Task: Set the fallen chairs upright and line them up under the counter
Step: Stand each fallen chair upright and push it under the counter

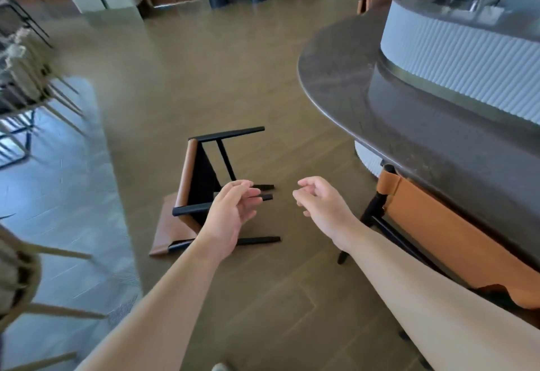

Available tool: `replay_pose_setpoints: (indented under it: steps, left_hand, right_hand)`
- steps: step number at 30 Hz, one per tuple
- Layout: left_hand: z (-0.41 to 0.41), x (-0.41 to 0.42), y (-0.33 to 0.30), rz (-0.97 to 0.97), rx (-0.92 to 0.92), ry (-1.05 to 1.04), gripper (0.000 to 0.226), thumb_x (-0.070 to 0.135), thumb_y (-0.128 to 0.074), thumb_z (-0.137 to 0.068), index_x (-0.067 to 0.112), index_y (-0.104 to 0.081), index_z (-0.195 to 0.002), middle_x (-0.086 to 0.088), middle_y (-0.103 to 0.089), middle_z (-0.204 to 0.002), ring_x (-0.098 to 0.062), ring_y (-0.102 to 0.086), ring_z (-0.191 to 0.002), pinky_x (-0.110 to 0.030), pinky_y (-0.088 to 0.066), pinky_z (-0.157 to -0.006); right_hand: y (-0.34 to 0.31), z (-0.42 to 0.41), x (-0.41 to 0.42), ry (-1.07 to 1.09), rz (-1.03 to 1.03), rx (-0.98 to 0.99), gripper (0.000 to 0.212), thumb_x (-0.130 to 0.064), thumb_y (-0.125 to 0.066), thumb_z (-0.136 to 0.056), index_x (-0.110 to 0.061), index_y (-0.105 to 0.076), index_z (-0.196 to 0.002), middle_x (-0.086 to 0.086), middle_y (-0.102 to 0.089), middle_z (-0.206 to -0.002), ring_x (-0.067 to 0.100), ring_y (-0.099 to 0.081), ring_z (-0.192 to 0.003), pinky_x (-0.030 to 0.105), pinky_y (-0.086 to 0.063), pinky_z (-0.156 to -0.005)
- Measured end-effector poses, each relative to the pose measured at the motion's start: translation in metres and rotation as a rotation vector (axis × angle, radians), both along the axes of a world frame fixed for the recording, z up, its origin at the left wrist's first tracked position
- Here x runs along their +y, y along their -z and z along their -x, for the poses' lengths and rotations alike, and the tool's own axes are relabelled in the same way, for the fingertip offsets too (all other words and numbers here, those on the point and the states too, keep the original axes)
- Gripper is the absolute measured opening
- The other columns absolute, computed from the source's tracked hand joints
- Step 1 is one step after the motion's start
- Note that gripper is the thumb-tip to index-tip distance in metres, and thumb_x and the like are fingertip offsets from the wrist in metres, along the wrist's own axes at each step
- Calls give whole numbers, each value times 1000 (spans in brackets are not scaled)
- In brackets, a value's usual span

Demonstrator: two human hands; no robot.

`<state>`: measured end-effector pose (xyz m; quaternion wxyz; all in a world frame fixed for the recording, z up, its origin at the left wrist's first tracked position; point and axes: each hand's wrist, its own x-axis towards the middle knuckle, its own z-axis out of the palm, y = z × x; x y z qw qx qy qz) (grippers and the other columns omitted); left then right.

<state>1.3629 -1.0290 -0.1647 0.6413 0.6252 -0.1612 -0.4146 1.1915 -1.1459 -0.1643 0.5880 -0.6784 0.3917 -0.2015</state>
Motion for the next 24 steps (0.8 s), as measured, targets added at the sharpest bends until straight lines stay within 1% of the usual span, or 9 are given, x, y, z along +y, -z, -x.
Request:
replay_pose_setpoints:
  steps: [2,5,9,11,13,15,19,22,24]
  left_hand:
    - [-38,24,0,8,9,-29,19,31,-58,-95,19,-66,-108,-2,-75,-102,-16,-72,-93,-32,-50,-78]
    - [-103,65,2,23,38,-100,21,35,-61,-91,23,-64,-108,-2,-75,-101,-16,-72,-93,-33,-49,-75]
    - [-199,124,6,33,114,-248,34,40,-66,-82,25,-63,-112,-4,-75,-102,-18,-72,-92,-34,-48,-72]
    - [-242,152,6,20,125,-291,34,43,-69,-76,27,-66,-106,-2,-75,-99,-18,-72,-90,-35,-47,-73]
    - [-278,177,7,27,133,-333,26,45,-70,-71,32,-71,-94,-3,-75,-97,-18,-72,-86,-35,-47,-72]
    - [-308,196,7,66,166,-369,15,40,-70,-73,33,-73,-86,-4,-75,-95,-18,-71,-82,-34,-47,-73]
    - [-353,223,5,87,132,-420,27,39,-64,-78,25,-65,-101,-3,-75,-92,-16,-71,-79,-34,-47,-76]
    - [-379,237,6,101,111,-465,18,34,-60,-90,24,-62,-104,0,-74,-91,-13,-70,-79,-34,-45,-75]
    - [-395,246,9,98,117,-494,15,30,-56,-96,22,-62,-107,1,-74,-90,-12,-70,-79,-33,-45,-75]
  right_hand:
    - [-5,-43,17,-15,-27,-20,32,-45,-58,-86,-34,-56,-116,-10,-63,-109,6,-63,-99,32,-53,-88]
    - [-11,-112,48,-67,-72,-35,25,-39,-58,-89,-33,-57,-114,-8,-63,-110,4,-66,-95,26,-53,-80]
    - [-17,-205,91,-166,-81,-3,24,-35,-57,-92,-33,-56,-115,-10,-63,-109,4,-65,-97,21,-51,-76]
    - [-19,-247,109,-187,-82,9,24,-33,-56,-94,-31,-55,-117,-10,-63,-109,5,-65,-97,20,-50,-73]
    - [-22,-286,128,-210,-77,25,24,-33,-56,-94,-30,-55,-118,-10,-63,-109,5,-65,-96,20,-51,-73]
    - [-22,-320,145,-238,-73,37,20,-33,-57,-93,-33,-56,-114,-10,-64,-106,5,-66,-95,22,-52,-75]
    - [-23,-379,169,-305,-68,58,15,-32,-57,-93,-34,-57,-108,-8,-66,-105,4,-67,-91,25,-53,-78]
    - [-25,-417,177,-366,-63,69,19,-33,-57,-93,-31,-58,-112,-4,-66,-107,1,-67,-86,22,-52,-74]
    - [-24,-442,178,-395,-71,69,18,-32,-58,-94,-29,-59,-112,-2,-65,-106,3,-68,-86,24,-54,-74]
